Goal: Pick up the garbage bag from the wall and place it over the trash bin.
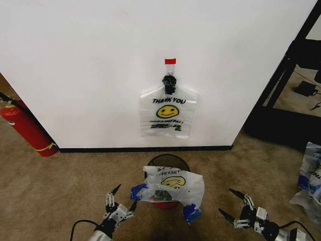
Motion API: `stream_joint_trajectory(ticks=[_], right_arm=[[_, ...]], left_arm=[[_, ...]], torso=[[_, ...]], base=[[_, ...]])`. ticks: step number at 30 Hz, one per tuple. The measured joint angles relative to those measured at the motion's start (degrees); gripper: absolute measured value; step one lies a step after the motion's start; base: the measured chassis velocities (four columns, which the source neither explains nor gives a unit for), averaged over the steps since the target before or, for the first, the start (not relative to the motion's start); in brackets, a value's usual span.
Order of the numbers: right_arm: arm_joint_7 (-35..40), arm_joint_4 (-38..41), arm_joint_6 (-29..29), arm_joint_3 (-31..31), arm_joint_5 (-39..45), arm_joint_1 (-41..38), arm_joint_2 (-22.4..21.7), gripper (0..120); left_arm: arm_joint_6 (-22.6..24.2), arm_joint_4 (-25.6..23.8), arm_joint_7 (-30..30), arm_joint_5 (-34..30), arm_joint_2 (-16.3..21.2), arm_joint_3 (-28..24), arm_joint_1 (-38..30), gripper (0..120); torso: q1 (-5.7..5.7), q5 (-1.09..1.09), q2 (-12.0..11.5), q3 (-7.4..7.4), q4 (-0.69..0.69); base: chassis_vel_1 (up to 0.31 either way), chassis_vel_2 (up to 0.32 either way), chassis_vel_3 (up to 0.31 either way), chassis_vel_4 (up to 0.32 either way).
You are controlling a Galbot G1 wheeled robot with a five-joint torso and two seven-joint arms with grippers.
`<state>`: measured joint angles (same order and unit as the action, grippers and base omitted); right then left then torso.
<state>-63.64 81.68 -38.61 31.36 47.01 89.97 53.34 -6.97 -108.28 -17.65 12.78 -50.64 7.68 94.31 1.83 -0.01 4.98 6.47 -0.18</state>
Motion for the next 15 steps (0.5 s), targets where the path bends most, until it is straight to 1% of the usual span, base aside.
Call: stream_joint_trajectory(ticks=[1,3,5,7,8,9,11,13,14,15], right_arm=[[0.00,0.00,0.00,0.00,0.00,0.00,0.00,100],[-2.56,2.65,0.58,-0.75,0.40,1.28,0.43,100],[-3.38,5.37,1.10,-1.91,-0.49,2.28,0.97,100],[-2.61,6.99,1.13,-3.11,-2.85,2.28,1.73,100],[-0.66,7.73,0.73,-4.21,-5.53,1.79,2.54,100],[-0.66,7.73,0.73,-4.21,-5.53,1.79,2.54,100],[2.13,8.16,-0.39,-5.42,-8.48,0.92,4.09,100],[2.90,8.43,-0.91,-5.49,-9.06,0.85,4.98,100],[2.93,9.11,-0.88,-4.96,-8.85,0.87,5.22,100],[2.84,9.73,-0.61,-4.38,-8.21,0.82,5.19,100]], left_arm=[[0.00,0.00,0.00,0.00,0.00,0.00,0.00,100],[-0.48,-0.32,-0.03,0.20,0.41,0.45,0.76,100],[-0.96,-0.69,-0.16,0.33,0.75,0.89,1.48,100],[-1.30,-1.11,-0.32,0.35,0.88,1.14,2.09,100],[-1.41,-1.66,-0.45,0.33,0.95,1.22,2.43,100],[-1.41,-1.66,-0.45,0.33,0.95,1.22,2.43,100],[-1.41,-2.83,-0.51,-0.03,1.43,1.09,1.91,100],[-1.24,-4.19,-0.35,-0.85,2.45,0.90,0.30,100],[-0.76,-5.61,-0.11,-2.05,3.40,0.99,-1.10,100],[-0.20,-6.80,0.04,-3.23,4.17,1.19,-2.02,100]], torso=[[0.00,0.00,0.00,0.00,0.00],[0.00,0.00,0.00,0.00,0.00],[0.00,0.00,0.00,0.00,-0.02],[0.00,-0.02,0.00,0.00,-0.02],[0.00,0.00,0.00,0.00,-0.01],[0.00,0.00,0.00,0.00,-0.01],[0.00,0.01,0.00,0.00,0.05],[0.00,0.01,0.00,0.00,0.01],[0.00,0.01,0.00,0.00,-0.04],[0.00,0.00,0.00,0.00,-0.04]], base=[[0.000,0.000,0.000,0.000],[0.000,0.000,0.000,0.000],[0.000,0.000,0.000,0.000],[0.000,0.000,0.000,0.000],[0.000,0.000,0.000,0.000],[0.000,0.000,0.000,0.000],[0.000,0.000,0.000,0.000],[0.000,0.000,0.000,0.000],[0.000,0.000,0.000,0.000],[0.000,0.000,0.000,0.000]])
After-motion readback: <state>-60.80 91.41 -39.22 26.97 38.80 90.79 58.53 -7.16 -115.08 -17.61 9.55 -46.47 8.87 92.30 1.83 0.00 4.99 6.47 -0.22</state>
